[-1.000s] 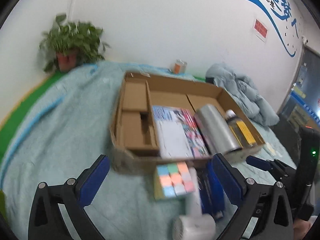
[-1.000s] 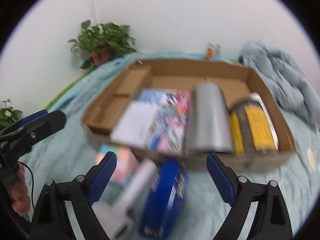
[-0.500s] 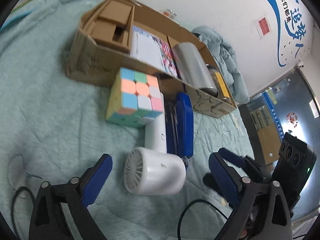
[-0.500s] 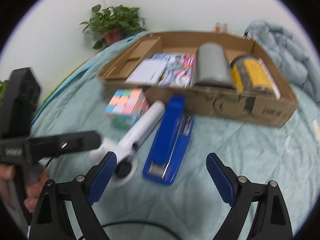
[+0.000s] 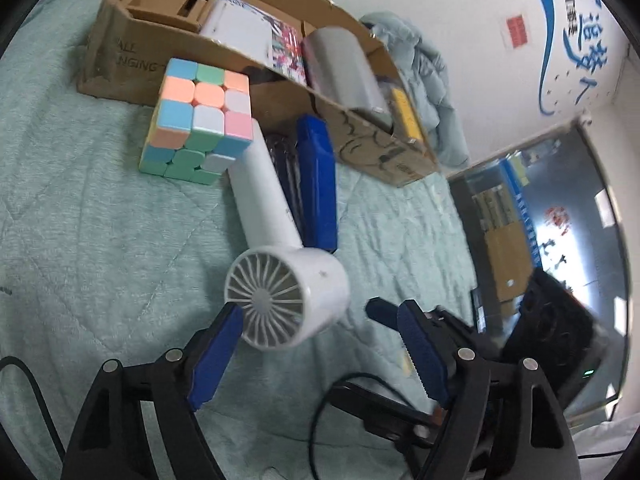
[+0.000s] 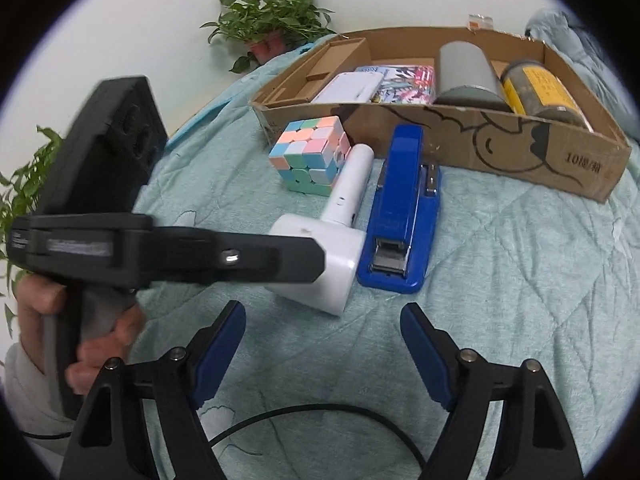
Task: Organize rigid objects
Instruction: 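Move both grippers to the white hair dryer and close on its body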
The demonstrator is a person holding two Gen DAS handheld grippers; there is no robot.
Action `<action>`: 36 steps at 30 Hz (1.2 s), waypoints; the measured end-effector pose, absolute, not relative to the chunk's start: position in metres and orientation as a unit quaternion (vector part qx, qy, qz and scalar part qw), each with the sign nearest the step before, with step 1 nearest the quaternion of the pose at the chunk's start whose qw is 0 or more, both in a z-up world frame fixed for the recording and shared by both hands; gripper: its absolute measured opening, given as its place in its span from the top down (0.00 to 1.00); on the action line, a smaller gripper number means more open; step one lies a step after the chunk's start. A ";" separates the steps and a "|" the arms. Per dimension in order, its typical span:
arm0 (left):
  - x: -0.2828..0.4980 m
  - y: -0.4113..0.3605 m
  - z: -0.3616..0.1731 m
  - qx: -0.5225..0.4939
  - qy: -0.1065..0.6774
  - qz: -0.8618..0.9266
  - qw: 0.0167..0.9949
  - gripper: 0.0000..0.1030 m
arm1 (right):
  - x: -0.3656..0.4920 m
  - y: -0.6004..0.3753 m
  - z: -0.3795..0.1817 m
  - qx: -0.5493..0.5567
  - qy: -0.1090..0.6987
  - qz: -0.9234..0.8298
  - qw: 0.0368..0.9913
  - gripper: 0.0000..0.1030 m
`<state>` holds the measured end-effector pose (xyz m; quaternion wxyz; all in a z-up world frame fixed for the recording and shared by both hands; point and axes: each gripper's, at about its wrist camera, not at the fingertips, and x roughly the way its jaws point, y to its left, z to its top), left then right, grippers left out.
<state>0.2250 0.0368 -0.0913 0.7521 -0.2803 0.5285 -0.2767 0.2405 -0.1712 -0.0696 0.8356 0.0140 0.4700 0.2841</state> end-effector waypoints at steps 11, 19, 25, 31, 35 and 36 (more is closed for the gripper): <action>0.272 0.054 -0.094 -0.265 0.538 -0.243 0.763 0.21 | 0.245 -0.131 -0.071 0.004 0.439 0.251 0.862 0.27; 0.305 0.036 -0.112 -0.223 0.583 -0.247 0.742 0.31 | 0.254 -0.126 -0.081 0.031 0.439 0.204 0.875 0.30; 0.311 0.032 -0.116 -0.207 0.586 -0.241 0.745 0.54 | 0.258 -0.117 -0.092 0.019 0.458 0.212 0.863 0.40; 0.299 0.042 -0.118 -0.218 0.572 -0.259 0.747 0.68 | 0.262 -0.116 -0.095 0.015 0.459 0.214 0.862 0.40; 0.297 0.041 -0.118 -0.217 0.572 -0.264 0.746 0.69 | 0.264 -0.117 -0.095 0.017 0.456 0.216 0.863 0.41; 0.296 0.041 -0.117 -0.215 0.572 -0.265 0.746 0.69 | 0.263 -0.118 -0.095 0.018 0.455 0.216 0.864 0.41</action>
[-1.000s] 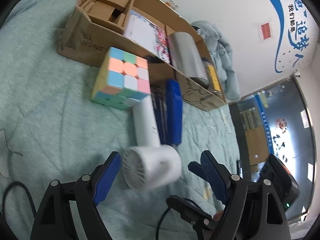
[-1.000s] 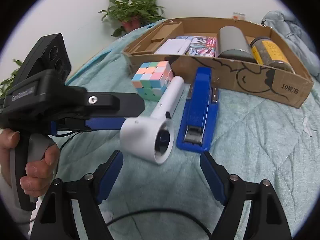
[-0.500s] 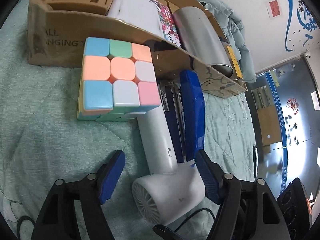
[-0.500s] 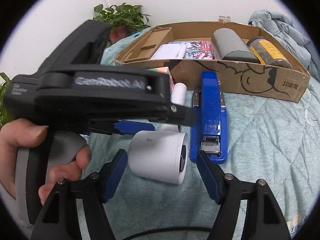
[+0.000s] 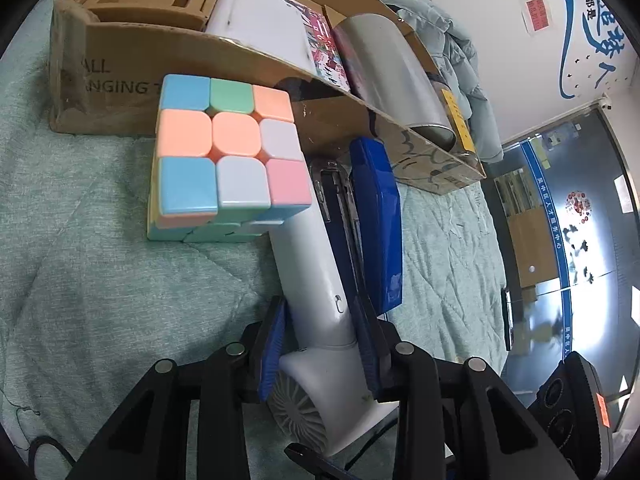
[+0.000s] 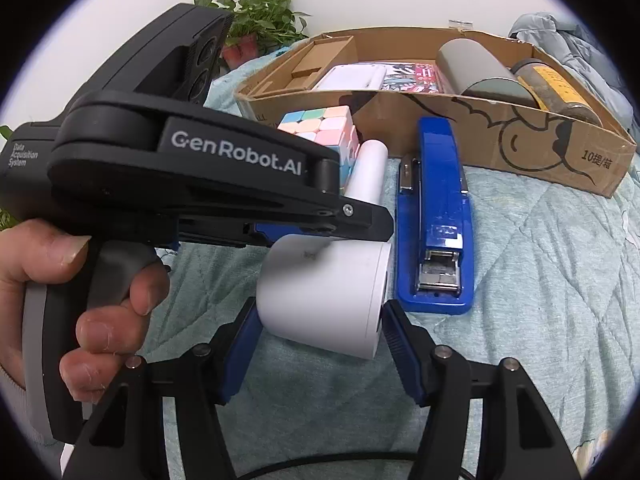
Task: Organize rigid objects
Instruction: 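Move both grippers to the white hair dryer and close on its body, then lift the hair dryer with both grippers and carry it into the box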
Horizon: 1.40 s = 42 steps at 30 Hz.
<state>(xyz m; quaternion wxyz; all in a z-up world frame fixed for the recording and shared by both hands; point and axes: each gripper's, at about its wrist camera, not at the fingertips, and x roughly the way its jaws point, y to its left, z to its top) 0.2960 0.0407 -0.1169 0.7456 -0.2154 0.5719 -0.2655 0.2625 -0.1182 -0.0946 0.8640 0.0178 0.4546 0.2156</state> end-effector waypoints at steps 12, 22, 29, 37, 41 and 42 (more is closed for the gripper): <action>0.281 0.035 -0.050 -0.178 0.519 -0.269 0.792 0.70 | 0.233 -0.127 -0.065 0.013 0.382 0.223 0.897 0.41; 0.307 0.022 0.033 -0.143 0.451 -0.280 0.835 0.70 | 0.254 -0.139 -0.015 0.013 0.297 0.224 0.928 0.41; 0.346 0.009 0.063 -0.128 0.426 -0.279 0.851 0.70 | 0.295 -0.142 0.007 0.008 0.276 0.221 0.935 0.41; 0.403 0.004 0.057 -0.135 0.433 -0.288 0.843 0.70 | 0.336 -0.140 0.014 -0.008 0.299 0.223 0.928 0.41; 0.436 0.005 0.036 -0.151 0.454 -0.287 0.830 0.70 | 0.360 -0.138 0.008 -0.023 0.315 0.219 0.923 0.41; 0.444 0.005 0.028 -0.155 0.462 -0.285 0.825 0.70 | 0.366 -0.138 0.005 -0.022 0.321 0.219 0.921 0.41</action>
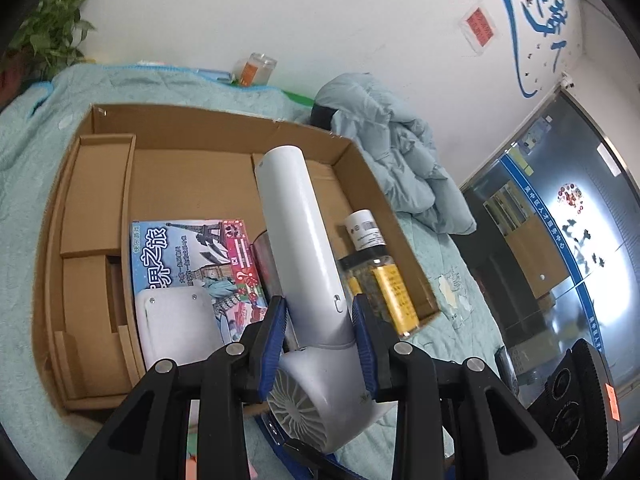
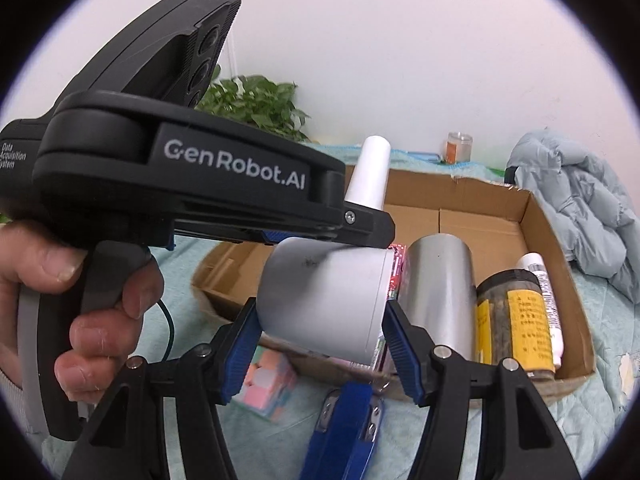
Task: Organize rigid objects
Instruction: 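Lift the hair dryer with both grippers and carry it into the box, then lower the hair dryer beside the silver can and open both grippers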
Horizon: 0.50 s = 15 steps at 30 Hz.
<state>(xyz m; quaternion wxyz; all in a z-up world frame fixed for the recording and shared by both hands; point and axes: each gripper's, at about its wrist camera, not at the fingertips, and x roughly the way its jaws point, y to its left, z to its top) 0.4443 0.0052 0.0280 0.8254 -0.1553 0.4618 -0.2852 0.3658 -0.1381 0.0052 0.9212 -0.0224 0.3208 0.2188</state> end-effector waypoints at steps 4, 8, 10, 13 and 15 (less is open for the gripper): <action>0.471 0.006 -0.003 -0.167 0.485 -0.281 0.811 0.70 | 0.391 -0.139 -0.012 -0.014 0.357 0.214 0.909 0.41; 0.487 0.003 -0.033 -0.165 0.511 -0.278 0.796 0.70 | 0.404 -0.137 -0.031 -0.025 0.387 0.203 0.899 0.42; 0.488 -0.001 -0.046 -0.145 0.526 -0.266 0.795 0.70 | 0.404 -0.136 -0.037 -0.032 0.395 0.199 0.896 0.42; 0.489 0.006 -0.058 -0.159 0.531 -0.268 0.788 0.69 | 0.403 -0.136 -0.038 -0.040 0.400 0.190 0.896 0.43; 0.488 0.015 -0.057 -0.170 0.527 -0.263 0.790 0.69 | 0.400 -0.136 -0.037 -0.043 0.399 0.187 0.897 0.43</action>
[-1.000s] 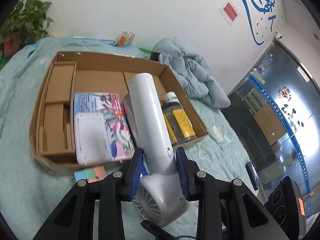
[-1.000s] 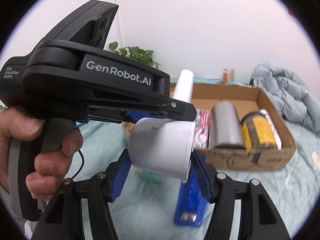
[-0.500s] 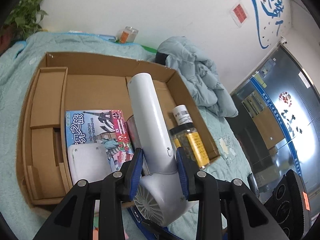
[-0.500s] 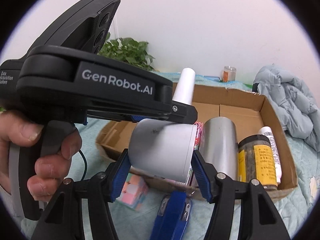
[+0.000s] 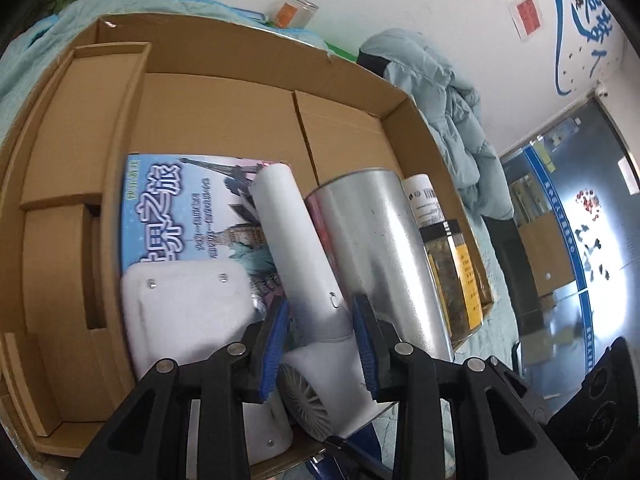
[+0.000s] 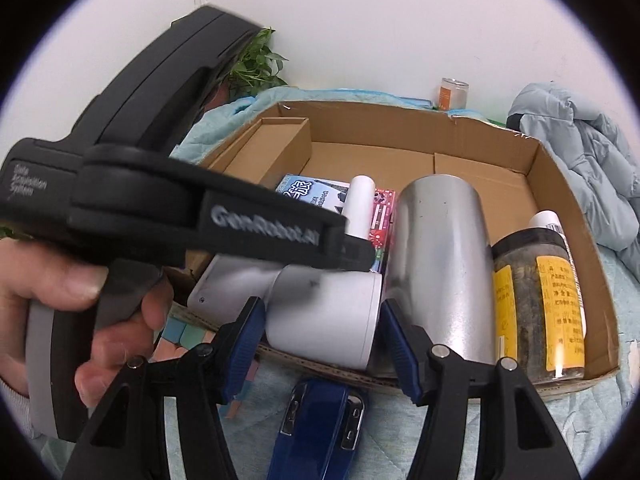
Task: Organize rigid objects
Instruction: 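Lower the hair dryer beside the silver can and open both grippers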
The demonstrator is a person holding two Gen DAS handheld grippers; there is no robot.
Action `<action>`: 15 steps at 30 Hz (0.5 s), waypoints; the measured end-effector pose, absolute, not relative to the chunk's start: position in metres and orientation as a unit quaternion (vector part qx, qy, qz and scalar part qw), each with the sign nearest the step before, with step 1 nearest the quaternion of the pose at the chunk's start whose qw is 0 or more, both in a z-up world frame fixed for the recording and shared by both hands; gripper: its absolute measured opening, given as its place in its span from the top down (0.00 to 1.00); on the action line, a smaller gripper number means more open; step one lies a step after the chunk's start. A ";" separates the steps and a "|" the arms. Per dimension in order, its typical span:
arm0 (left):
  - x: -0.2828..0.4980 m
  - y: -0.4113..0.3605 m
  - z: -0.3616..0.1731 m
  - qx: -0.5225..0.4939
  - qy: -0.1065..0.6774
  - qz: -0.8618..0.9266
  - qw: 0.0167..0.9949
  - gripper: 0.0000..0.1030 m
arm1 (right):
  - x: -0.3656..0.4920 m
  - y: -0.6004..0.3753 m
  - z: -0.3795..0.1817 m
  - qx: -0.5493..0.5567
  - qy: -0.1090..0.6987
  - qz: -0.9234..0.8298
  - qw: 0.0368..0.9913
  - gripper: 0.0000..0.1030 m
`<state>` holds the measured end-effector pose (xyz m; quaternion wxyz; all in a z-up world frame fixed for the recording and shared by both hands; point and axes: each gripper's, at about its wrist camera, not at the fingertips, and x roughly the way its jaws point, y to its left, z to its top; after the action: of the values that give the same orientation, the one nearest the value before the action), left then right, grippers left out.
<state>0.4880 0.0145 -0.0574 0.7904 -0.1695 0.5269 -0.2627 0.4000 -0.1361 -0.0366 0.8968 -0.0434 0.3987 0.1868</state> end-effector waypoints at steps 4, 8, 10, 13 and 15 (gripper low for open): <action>0.476 0.023 -0.047 -0.151 0.517 -0.247 0.806 0.68 | 0.395 -0.137 -0.038 -0.032 0.409 0.193 0.891 0.43; 0.438 0.034 -0.015 -0.112 0.447 -0.213 0.862 0.39 | 0.381 -0.147 -0.035 -0.005 0.397 0.194 0.897 0.32; 0.409 0.043 0.004 -0.090 0.392 -0.173 0.899 0.00 | 0.363 -0.157 -0.028 0.002 0.352 0.171 0.920 0.12; 0.360 0.052 0.020 -0.051 0.315 -0.117 0.941 0.00 | 0.346 -0.169 -0.028 0.004 0.322 0.134 0.937 0.11; 0.336 0.056 0.018 -0.033 0.313 -0.091 0.945 0.00 | 0.339 -0.174 -0.029 0.013 0.320 0.131 0.938 0.11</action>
<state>0.3361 0.0564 0.0184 0.9448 -0.0334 0.3130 -0.0912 0.3389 -0.1736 -0.0292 0.9384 0.0129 0.3196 0.1306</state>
